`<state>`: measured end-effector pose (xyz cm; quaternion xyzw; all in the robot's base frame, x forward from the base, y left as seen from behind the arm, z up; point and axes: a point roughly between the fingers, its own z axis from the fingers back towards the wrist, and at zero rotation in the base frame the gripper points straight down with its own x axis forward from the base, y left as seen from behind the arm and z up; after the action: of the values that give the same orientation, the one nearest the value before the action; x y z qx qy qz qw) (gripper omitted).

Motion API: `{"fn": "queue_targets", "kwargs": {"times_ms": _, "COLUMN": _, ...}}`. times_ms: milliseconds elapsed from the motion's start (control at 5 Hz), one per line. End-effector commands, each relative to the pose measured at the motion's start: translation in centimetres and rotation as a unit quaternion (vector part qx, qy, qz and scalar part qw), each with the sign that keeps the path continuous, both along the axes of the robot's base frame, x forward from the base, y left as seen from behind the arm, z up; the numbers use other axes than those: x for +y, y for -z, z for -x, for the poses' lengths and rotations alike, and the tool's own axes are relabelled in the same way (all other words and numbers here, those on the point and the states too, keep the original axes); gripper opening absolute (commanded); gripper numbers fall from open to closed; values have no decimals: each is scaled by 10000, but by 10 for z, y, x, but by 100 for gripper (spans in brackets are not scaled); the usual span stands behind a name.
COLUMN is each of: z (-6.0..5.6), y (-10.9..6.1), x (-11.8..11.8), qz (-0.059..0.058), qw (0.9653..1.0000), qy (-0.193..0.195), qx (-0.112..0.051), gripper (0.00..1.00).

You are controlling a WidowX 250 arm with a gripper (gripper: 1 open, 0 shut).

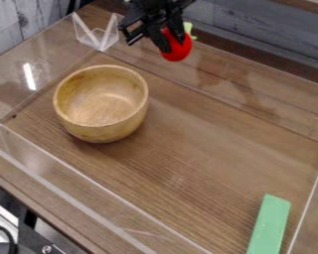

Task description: Move the red object to the left side of the table

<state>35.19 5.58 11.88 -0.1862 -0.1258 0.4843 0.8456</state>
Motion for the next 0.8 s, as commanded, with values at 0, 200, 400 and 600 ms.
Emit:
{"fn": "queue_targets", "kwargs": {"times_ms": 0, "z": -4, "y": -20, "x": 2, "qz": -269, "qw": 9984, "qy": 205, "qx": -455, "gripper": 0}}
{"fn": "queue_targets", "kwargs": {"times_ms": 200, "z": -1, "y": -4, "x": 5, "qz": -393, "qw": 9965, "qy": 443, "qx": -583, "gripper": 0}}
{"fn": "queue_targets", "kwargs": {"times_ms": 400, "z": -2, "y": 9, "x": 12, "qz": -455, "qw": 9940, "qy": 655, "qx": -747, "gripper": 0}}
{"fn": "queue_targets", "kwargs": {"times_ms": 600, "z": -6, "y": 13, "x": 11, "qz": -501, "qw": 9925, "qy": 713, "qx": -863, "gripper": 0}}
